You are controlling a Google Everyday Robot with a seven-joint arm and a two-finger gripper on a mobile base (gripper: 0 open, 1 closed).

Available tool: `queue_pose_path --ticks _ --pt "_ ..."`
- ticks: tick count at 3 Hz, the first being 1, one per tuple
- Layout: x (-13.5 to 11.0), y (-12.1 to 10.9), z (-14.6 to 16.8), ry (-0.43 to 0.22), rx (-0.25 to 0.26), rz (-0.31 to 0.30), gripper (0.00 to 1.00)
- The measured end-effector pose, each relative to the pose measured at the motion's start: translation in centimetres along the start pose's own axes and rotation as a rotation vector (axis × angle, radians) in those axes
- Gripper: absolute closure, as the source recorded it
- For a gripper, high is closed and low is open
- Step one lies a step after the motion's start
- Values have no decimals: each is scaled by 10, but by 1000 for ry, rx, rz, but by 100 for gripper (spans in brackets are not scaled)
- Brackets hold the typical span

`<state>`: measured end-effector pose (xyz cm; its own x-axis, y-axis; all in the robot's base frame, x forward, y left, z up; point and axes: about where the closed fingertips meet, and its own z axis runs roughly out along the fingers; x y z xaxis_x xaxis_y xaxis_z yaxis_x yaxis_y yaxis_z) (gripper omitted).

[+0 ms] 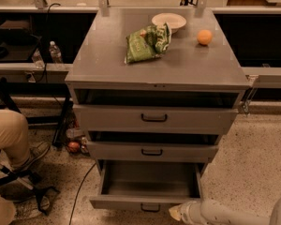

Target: Close bottom drawer

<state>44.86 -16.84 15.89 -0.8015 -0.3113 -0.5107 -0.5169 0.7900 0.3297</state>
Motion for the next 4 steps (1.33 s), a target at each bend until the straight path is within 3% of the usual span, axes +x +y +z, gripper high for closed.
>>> queue_pose_path --ticks 2,4 --pt "-4 -1 2 -17 -1 -17 100" --pt "-29 -14 16 -131 -6 -78 100"
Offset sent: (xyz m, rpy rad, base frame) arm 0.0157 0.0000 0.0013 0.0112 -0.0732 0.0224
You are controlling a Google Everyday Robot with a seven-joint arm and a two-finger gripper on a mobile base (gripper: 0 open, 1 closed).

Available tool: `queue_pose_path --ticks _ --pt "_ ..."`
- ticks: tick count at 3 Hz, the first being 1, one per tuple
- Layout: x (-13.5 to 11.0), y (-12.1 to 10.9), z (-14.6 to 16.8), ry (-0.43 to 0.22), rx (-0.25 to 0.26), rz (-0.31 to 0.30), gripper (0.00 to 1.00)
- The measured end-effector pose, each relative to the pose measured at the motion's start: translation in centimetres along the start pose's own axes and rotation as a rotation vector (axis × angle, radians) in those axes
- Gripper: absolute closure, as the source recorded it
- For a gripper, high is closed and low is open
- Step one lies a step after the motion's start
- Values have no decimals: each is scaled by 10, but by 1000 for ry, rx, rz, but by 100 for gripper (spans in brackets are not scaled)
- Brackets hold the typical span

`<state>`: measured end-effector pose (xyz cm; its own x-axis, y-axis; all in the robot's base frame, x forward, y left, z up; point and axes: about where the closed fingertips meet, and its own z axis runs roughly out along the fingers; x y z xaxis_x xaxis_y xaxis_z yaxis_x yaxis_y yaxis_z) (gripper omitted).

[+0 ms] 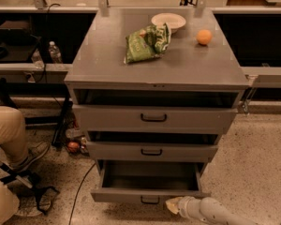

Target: Close bottom drawer

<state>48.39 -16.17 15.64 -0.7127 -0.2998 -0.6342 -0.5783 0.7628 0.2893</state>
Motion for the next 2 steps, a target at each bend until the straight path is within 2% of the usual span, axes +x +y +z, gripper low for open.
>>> queue_pose_path --ticks 1,2 --pt "0 0 0 0 0 0 100" --pt "-18 -11 18 -41 5 -46 100"
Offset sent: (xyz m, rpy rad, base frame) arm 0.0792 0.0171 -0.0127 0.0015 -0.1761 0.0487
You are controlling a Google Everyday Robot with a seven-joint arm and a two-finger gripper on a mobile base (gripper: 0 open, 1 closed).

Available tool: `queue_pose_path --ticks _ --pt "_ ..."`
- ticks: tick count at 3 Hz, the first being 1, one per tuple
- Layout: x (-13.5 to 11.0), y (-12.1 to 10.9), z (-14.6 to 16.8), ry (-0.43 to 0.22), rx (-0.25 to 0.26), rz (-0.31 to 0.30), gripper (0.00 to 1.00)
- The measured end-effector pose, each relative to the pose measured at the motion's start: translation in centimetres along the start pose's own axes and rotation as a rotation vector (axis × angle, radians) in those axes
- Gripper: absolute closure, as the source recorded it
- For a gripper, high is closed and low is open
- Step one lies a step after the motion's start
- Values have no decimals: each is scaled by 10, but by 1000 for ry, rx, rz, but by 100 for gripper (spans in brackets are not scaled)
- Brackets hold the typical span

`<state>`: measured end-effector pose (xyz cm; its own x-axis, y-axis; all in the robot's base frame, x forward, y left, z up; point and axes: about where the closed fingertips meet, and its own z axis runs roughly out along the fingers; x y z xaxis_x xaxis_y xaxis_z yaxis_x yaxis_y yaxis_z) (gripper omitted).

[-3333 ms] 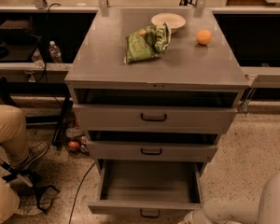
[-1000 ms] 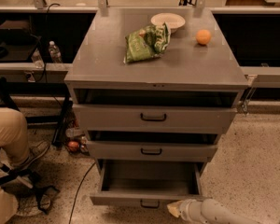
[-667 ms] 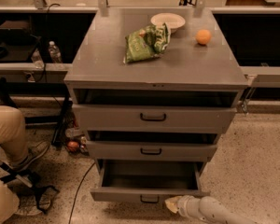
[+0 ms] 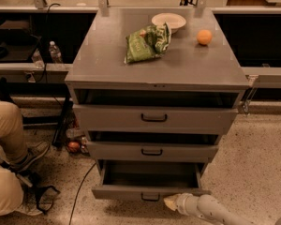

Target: Close bottom drawer

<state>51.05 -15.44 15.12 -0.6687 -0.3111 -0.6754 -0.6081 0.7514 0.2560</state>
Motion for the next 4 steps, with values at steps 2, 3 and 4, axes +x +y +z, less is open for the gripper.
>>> queue_pose_path --ticks 2,3,4 --pt "-16 -12 17 -39 -10 -43 100" --pt "-29 -20 29 -68 -22 -78 100" --pt "-54 -42 41 -102 -14 -129 100"
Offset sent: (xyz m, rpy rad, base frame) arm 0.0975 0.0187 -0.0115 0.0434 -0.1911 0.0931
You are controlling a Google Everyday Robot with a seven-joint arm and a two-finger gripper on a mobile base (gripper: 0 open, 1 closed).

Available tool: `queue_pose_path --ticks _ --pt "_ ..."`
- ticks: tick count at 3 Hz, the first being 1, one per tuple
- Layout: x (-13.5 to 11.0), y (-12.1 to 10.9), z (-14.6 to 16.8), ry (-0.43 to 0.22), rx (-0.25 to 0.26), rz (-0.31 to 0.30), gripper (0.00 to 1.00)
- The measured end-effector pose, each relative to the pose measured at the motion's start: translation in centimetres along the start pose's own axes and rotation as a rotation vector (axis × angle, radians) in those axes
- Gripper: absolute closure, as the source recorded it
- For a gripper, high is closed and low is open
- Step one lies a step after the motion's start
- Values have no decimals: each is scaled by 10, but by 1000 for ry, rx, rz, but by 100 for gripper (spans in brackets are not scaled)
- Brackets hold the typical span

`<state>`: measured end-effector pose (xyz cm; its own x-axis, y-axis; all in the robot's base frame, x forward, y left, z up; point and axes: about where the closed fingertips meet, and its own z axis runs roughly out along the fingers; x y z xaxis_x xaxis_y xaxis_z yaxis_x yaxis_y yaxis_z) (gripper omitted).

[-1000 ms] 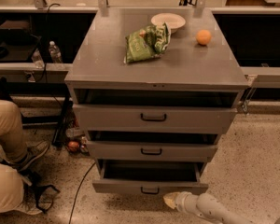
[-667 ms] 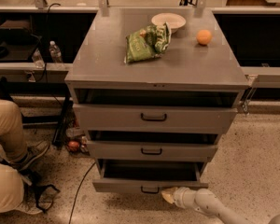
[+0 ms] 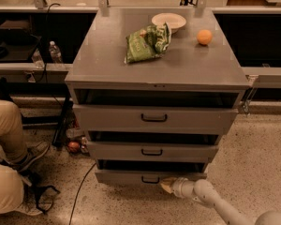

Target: Close bottom drawer

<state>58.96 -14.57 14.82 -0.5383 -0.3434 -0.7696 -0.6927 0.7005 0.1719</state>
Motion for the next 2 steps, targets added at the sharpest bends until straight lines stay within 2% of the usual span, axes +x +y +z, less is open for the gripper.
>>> queue_pose_path --ticks 2 --pt "-18 -27 7 -12 22 -58 100"
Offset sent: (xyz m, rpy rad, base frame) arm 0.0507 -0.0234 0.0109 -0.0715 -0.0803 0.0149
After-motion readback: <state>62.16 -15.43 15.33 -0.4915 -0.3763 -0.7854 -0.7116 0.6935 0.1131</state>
